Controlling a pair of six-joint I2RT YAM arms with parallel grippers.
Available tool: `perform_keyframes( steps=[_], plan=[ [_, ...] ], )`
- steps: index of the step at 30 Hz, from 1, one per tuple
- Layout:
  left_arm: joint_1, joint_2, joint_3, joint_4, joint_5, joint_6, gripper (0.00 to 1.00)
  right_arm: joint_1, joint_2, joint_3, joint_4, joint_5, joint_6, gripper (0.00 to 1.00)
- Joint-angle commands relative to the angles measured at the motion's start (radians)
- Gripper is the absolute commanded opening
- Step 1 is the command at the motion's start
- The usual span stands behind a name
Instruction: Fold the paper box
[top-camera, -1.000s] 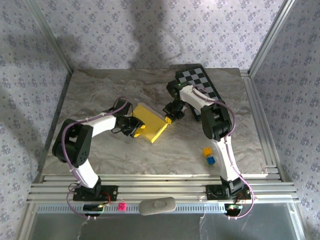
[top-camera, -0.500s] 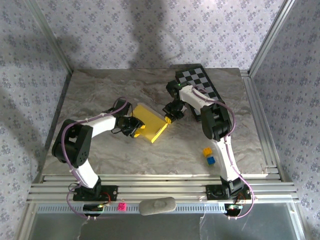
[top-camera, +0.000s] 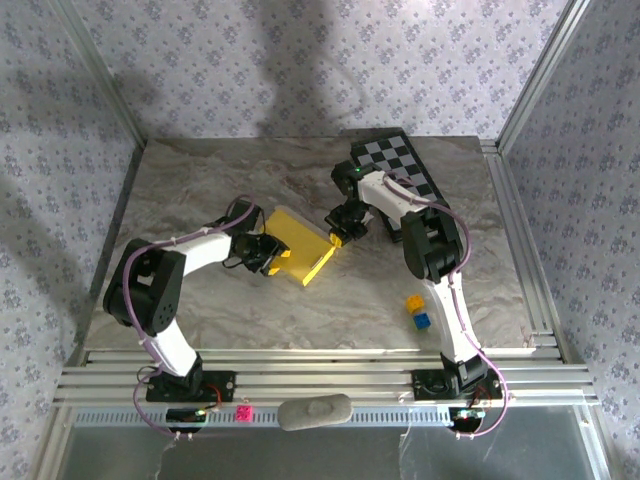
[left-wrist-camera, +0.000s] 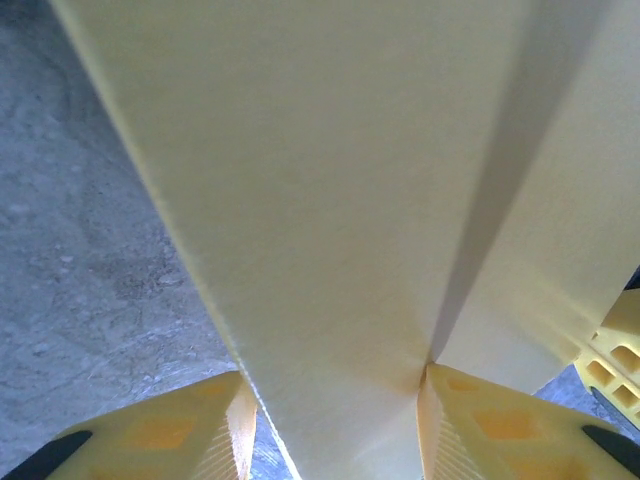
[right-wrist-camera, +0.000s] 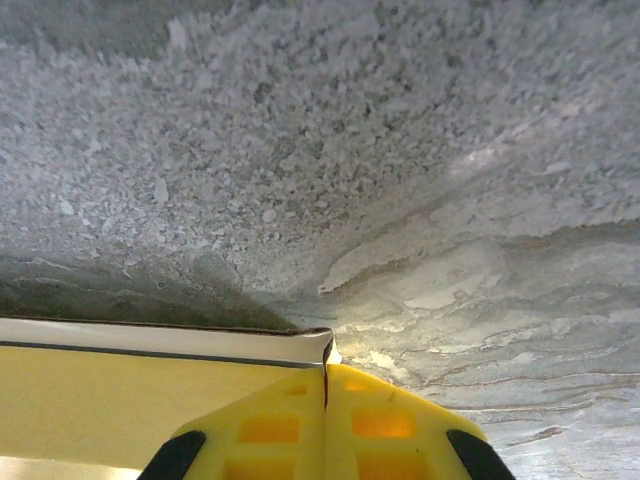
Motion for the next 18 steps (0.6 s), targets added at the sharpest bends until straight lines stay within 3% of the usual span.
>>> perform_keyframes(
  steps=[1,18],
  plan=[
    [0.003,0.037,-0.059,-0.033,-0.060,-0.053,0.43,0.042,-0.045,-0.031,-0.028,-0.036,0.032,0.00],
    [-0.006,0.052,-0.067,0.049,-0.076,-0.129,0.42,0.067,-0.126,-0.127,0.003,-0.057,0.052,0.00]
  ],
)
